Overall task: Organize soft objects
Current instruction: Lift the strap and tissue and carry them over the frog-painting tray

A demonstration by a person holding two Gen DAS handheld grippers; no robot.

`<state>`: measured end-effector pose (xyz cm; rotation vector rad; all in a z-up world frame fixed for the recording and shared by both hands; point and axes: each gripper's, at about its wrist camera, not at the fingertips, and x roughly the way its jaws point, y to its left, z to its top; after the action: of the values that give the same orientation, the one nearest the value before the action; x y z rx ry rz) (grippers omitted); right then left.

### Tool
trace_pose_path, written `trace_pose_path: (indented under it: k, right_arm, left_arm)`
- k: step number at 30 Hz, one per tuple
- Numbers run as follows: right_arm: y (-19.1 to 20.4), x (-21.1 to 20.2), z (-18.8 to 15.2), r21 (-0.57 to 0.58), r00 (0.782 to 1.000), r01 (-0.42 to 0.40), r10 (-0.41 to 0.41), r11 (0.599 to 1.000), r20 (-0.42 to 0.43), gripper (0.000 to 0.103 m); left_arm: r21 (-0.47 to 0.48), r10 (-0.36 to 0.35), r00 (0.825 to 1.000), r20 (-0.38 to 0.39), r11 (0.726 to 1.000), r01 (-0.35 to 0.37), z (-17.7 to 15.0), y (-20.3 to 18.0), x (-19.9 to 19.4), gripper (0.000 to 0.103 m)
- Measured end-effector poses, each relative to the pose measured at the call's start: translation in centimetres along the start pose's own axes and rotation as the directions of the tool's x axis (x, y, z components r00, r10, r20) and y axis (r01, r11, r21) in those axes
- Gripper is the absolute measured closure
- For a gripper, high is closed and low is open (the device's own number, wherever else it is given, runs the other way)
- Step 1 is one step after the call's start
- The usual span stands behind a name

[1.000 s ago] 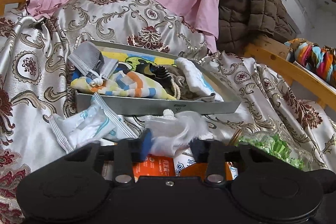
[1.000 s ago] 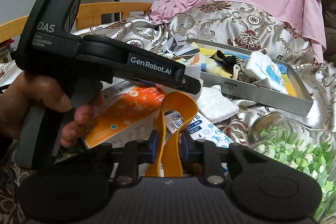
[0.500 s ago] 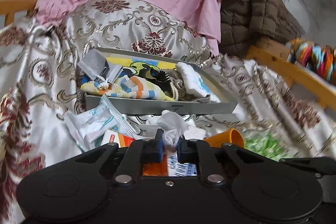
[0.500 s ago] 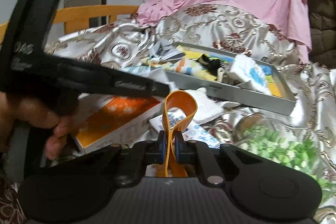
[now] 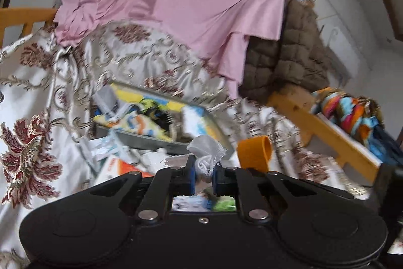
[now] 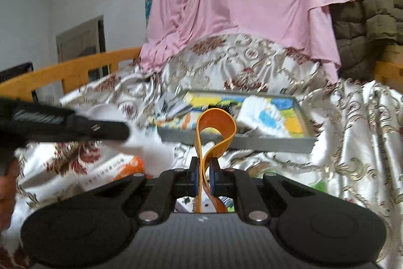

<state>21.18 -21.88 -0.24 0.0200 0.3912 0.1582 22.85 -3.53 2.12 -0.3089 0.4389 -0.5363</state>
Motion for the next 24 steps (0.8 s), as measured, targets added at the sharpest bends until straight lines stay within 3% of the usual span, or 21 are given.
trace_pose_path:
  k: [6,12,18,24]
  right_arm:
    - [-2.2,-3.7,1.9,0.055,0.996,-0.005,0.0,0.998,0.087,0.094]
    - [-5.5,-3.7,4.6,0.133,0.987,-0.073,0.053,0.988,0.153,0.094]
    - [-9.0,0.3,7.8,0.176,0.98,-0.062,0.027,0.982,0.199,0.094]
    - [-13.1,7.1,11.3,0.22,0.979,-0.016,-0.03,0.975,0.203,0.094]
  left_arm:
    - [-0.009,-0.031,0.999,0.029,0.999,0.031,2.4,-4.3,-0.6,0.09]
    - [0.012,-0.023,0.998,0.057,1.0,0.022,6.5,-7.2,3.8,0.09]
    - [0.021,0.084,0.995,0.055,0.996,-0.085,11.3,-7.4,12.0,0.089]
    - [-0.029,0.098,0.994,0.044,0.995,-0.097,14.4,-5.6,20.8,0.088]
